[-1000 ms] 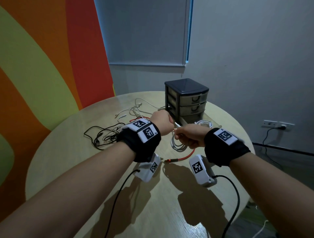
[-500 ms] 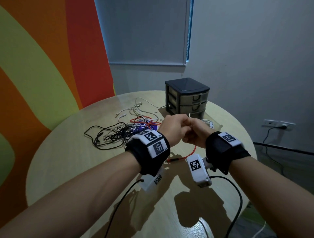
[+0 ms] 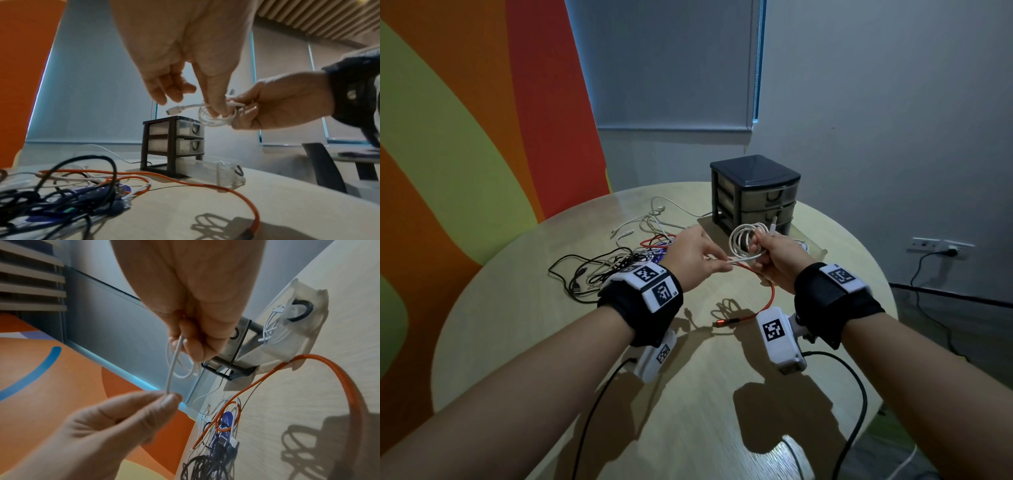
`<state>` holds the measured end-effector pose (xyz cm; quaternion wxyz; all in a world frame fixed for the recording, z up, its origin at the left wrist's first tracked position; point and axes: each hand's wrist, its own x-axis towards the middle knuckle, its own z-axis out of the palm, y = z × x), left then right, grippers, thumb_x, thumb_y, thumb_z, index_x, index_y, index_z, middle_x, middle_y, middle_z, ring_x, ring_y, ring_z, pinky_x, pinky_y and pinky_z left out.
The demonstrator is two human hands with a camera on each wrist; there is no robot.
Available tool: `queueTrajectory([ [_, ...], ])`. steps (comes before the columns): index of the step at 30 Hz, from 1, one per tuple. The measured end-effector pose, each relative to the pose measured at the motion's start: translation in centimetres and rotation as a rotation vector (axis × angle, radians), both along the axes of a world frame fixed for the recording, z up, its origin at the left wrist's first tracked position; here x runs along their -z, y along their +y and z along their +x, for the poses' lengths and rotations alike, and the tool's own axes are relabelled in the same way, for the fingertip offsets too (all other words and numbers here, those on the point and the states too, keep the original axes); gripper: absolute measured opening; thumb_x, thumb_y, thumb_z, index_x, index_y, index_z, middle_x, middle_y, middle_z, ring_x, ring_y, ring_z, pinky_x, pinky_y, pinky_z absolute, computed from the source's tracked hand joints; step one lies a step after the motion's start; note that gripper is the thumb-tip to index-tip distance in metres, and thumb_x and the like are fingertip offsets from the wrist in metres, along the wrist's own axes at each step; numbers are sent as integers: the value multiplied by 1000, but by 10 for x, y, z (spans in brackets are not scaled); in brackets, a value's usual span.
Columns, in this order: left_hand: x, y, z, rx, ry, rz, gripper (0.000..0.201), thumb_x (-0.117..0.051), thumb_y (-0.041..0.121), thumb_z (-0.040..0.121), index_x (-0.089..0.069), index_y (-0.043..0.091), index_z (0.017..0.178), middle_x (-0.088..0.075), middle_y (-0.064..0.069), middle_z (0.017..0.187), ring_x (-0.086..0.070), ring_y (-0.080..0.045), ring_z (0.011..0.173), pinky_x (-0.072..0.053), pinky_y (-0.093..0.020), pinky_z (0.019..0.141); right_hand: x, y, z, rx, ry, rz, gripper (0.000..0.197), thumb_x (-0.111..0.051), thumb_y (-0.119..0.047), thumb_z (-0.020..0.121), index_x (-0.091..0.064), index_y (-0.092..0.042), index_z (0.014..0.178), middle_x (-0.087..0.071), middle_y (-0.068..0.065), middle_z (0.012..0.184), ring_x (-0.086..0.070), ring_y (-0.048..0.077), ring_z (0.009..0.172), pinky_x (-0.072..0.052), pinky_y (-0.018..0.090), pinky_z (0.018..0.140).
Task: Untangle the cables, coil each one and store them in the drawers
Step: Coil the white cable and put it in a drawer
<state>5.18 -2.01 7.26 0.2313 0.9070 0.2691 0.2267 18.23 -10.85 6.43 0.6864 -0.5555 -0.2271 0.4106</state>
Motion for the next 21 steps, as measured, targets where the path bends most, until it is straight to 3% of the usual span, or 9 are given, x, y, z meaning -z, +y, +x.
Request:
queueTrajectory([
  [2,1,5,-2,-64,50,5,17,-72,26,81,-75,18,95,-53,5,76,-52,-17,78,-47,-31,73,0,0,1,-37,59,58,33,-35,-20,102,-46,-11,72,-38,2,61,-31,4,36,-30,16,40],
  [4,5,8,-2,-106,62,-49,18,-68,20,85,-74,15,101,-67,-4,87,-61,-23,83,-52,-32,78,-1,1,0,-80,76,82,34,-34,-24,102,-45,-13,72,-37,-1,59,-28,3,35,-31,15,39],
  [7,8,5,3,-142,71,-137,25,-58,14,89,-69,12,111,-69,-7,102,-63,-21,95,-46,-22,81,-3,4,-3,-115,79,78,35,-34,-28,102,-43,-15,71,-37,-5,53,-32,4,36,-32,16,38],
  [9,5,0,5,-145,-62,-371,23,-54,13,88,-68,9,106,-68,-10,93,-64,-20,86,-45,-24,73,-5,4,-4,-136,74,62,36,-34,-30,102,-42,-16,70,-37,-7,49,-32,6,38,-32,16,37],
  [12,-6,-11,7,-108,-305,-778,20,-47,13,90,-64,3,85,-63,-14,82,-61,-21,70,-46,-28,64,-6,3,-5,-162,71,33,36,-35,-31,101,-41,-17,69,-34,-8,46,-31,6,37,-30,16,36],
  [14,-9,-15,12,-88,-346,-858,18,-47,12,90,-61,5,80,-61,-12,77,-59,-19,66,-48,-29,62,-8,2,-7,-181,63,21,36,-36,-32,101,-40,-17,68,-33,-8,44,-30,6,36,-29,16,36],
  [17,-5,-19,18,-67,-280,-749,16,-47,3,91,-61,6,85,-62,-12,81,-61,-20,69,-55,-30,64,-11,-2,-11,-206,47,8,38,-35,-37,100,-42,-16,69,-34,-9,42,-34,5,35,-29,16,36],
  [19,0,-18,20,-85,-241,-626,17,-49,3,91,-64,9,88,-66,-15,89,-65,-25,77,-57,-37,71,-11,-4,-13,-211,-22,-63,44,-35,-45,99,-46,-16,67,-38,-9,43,-36,4,35,-31,17,38],
  [21,3,-18,20,-137,-199,-447,17,-51,6,90,-67,10,90,-68,-13,92,-63,-23,82,-52,-31,71,-8,-5,-16,-238,-73,-130,50,-31,-52,97,-47,-16,66,-41,-8,44,-35,5,37,-31,19,39],
])
